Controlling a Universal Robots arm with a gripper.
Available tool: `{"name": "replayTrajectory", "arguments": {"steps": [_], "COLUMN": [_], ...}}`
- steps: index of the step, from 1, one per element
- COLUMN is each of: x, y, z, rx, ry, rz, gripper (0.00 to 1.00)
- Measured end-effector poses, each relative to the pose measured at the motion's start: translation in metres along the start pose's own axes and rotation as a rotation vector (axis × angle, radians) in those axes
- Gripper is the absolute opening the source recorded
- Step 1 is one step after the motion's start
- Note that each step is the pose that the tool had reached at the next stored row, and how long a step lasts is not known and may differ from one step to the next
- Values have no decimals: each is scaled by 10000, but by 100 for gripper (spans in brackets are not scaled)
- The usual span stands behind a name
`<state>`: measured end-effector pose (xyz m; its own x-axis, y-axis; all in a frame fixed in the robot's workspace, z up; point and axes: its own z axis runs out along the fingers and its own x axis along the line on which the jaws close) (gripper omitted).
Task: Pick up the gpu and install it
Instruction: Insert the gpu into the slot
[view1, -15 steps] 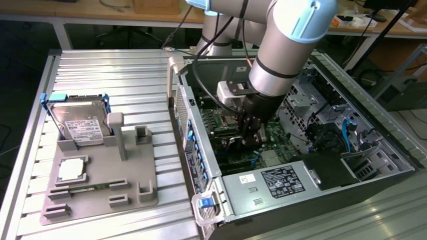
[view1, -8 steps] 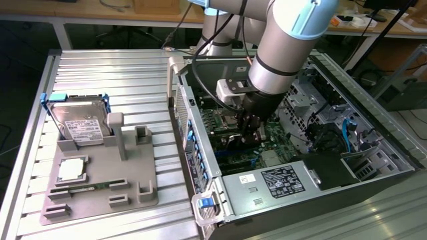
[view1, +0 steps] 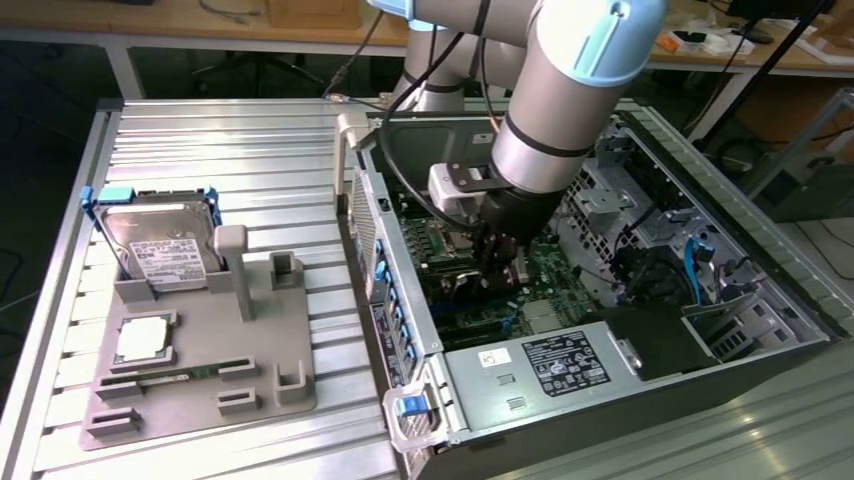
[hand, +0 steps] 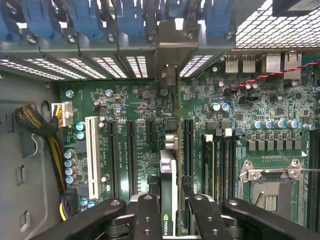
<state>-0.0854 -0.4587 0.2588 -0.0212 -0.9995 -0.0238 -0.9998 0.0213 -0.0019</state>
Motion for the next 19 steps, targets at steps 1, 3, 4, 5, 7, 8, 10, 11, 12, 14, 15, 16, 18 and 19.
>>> {"name": "replayTrajectory", "arguments": {"steps": [1, 3, 4, 5, 7, 8, 10, 11, 12, 14, 15, 16, 18, 19], "x": [0, 4, 13, 14, 14, 14, 21, 24, 31, 45, 52, 57, 57, 57], "y": [9, 21, 21, 22, 21, 21, 21, 21, 21, 20, 20, 20, 21, 21], "z": [5, 7, 8, 6, -4, -5, -7, -7, -7, -7, -8, -11, -34, -36], "rx": [12, 17, 17, 18, 20, 20, 18, 19, 19, 20, 20, 21, 20, 21], "ry": [-2, -3, -5, -5, -10, -10, -11, -15, -22, -27, -29, -33, -33, -35], "rz": [-2, -3, -1, 2, 4, 4, 20, 38, 61, 100, 117, 132, 137, 136], "gripper": [27, 27, 27, 27, 27, 27, 27, 27, 27, 27, 27, 27, 27, 27]}}
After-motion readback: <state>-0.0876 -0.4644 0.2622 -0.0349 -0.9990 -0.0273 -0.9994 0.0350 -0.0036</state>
